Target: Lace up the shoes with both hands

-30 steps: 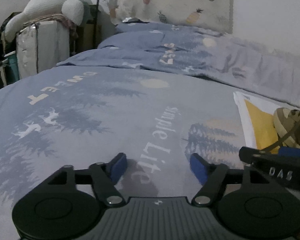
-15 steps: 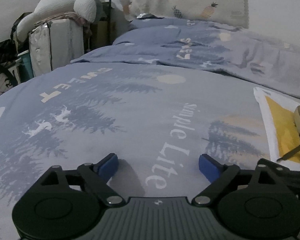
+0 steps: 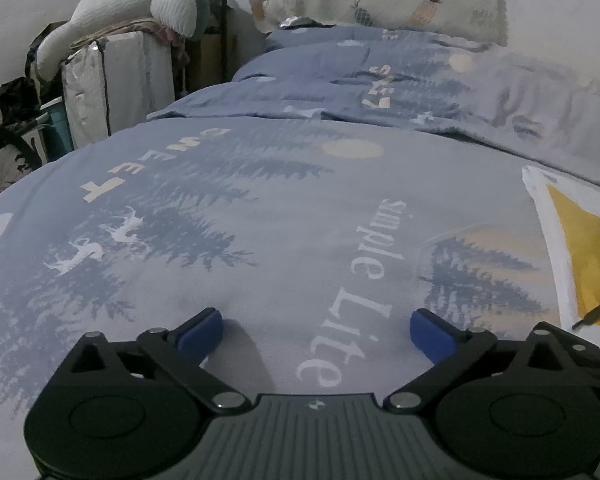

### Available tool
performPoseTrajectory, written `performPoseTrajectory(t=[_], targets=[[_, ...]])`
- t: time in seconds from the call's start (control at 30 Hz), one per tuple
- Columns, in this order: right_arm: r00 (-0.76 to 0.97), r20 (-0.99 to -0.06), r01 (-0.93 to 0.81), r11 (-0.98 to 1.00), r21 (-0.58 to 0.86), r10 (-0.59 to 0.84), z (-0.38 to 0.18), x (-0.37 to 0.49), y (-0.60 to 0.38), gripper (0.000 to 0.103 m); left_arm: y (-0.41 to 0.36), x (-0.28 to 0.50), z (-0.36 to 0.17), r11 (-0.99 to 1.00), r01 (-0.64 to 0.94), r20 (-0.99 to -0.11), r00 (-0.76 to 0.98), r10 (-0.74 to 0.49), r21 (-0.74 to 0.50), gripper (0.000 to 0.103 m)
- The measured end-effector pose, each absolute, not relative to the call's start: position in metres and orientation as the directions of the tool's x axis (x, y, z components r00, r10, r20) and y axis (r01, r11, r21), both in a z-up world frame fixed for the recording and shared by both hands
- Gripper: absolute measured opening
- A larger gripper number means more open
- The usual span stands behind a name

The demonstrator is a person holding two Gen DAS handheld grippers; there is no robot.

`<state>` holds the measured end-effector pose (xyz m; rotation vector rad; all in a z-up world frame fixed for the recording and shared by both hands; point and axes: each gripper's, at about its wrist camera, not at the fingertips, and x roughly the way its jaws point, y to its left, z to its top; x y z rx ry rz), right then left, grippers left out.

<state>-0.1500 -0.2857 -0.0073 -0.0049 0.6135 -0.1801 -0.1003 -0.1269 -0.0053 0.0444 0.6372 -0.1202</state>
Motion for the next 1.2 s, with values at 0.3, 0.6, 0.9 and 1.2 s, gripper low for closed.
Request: performPoseTrajectory(t=[0.3, 0.6, 0.9, 1.2], targets=[[0.801, -0.573, 0.167, 0.984, -0.06, -0.171, -0.0076, -0.1499, -0.2851, 0.096, -0.129, -0.103, -0.0057, 0.994, 0.111, -0.59, 0.804, -0.079, 0.019, 0.103], [0.802, -0.574, 0.164, 0.985, -0.059, -0.168, -0.0078, -0.15, -0.286, 0.097, -0.1267, -0.1038, -0.0053, 0.994, 0.106, -0.587, 0.806, -0.08, 0.01, 0.103], [0.801, -0.575, 0.166, 0.985, -0.056, -0.167, -0.0082, -0.1496, -0.2854, 0.099, -0.1245, -0.1025, -0.0051, 0.994, 0.107, -0.588, 0.804, -0.086, 0.002, 0.103], [0.801, -0.575, 0.167, 0.984, -0.056, -0.169, -0.008, -0.15, -0.2834, 0.099, -0.123, -0.1021, -0.0056, 0.994, 0.108, -0.588, 0.804, -0.087, 0.0, 0.103]])
